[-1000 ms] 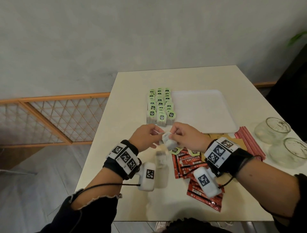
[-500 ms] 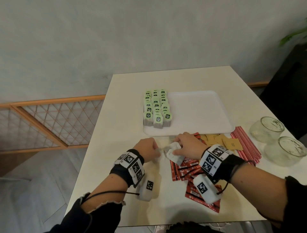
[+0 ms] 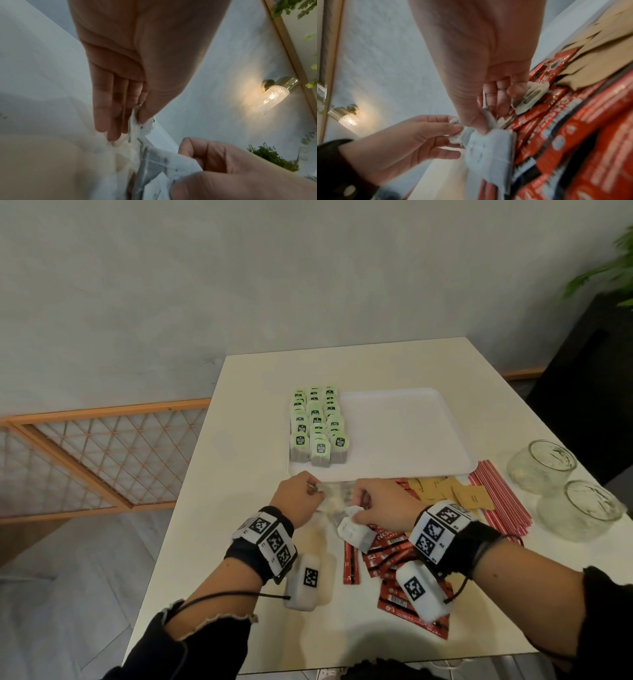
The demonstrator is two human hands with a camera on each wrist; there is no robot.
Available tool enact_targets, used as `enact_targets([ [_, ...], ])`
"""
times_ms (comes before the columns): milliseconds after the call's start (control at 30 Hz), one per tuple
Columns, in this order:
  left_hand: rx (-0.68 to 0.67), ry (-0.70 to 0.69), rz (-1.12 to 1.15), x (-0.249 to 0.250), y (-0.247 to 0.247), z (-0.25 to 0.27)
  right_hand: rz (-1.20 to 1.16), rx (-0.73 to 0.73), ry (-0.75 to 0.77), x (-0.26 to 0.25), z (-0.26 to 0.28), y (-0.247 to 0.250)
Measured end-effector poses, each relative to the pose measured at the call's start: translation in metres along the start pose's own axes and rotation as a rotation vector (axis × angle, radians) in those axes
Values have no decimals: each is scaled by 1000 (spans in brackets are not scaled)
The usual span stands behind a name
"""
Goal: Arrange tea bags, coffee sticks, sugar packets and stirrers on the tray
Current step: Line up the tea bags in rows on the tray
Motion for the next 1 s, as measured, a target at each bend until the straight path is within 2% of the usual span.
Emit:
enact_targets([
  [100, 1, 24, 125, 3, 4, 4, -170, 1, 6, -4, 2, 9],
  [167, -46, 35, 206, 8, -1, 6, -298, 10, 8, -7, 2, 17],
  [333, -178, 98, 416, 28, -17, 18, -375, 72, 11, -8, 1, 29],
  [500, -279, 13, 367, 35, -29, 23, -442, 43, 0, -2, 3, 29],
  [600, -240, -10, 349, 32, -27, 21, -289, 3, 3, 4, 7, 30],
  [767, -177, 39, 336, 25, -20, 19, 204, -83, -43, 22, 18, 26],
  [1000, -143, 49, 347, 27, -22, 22, 301, -38, -9, 17, 21, 26],
])
Point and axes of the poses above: each hand's wrist, its own z-axis away from the middle knuckle, its own y-axis out of the back of the hand, x = y × z, the point moved 9 cm from there along -z, towards the middle knuckle, and after that the axes turned 1 degree about y, right-handed, at the moved point
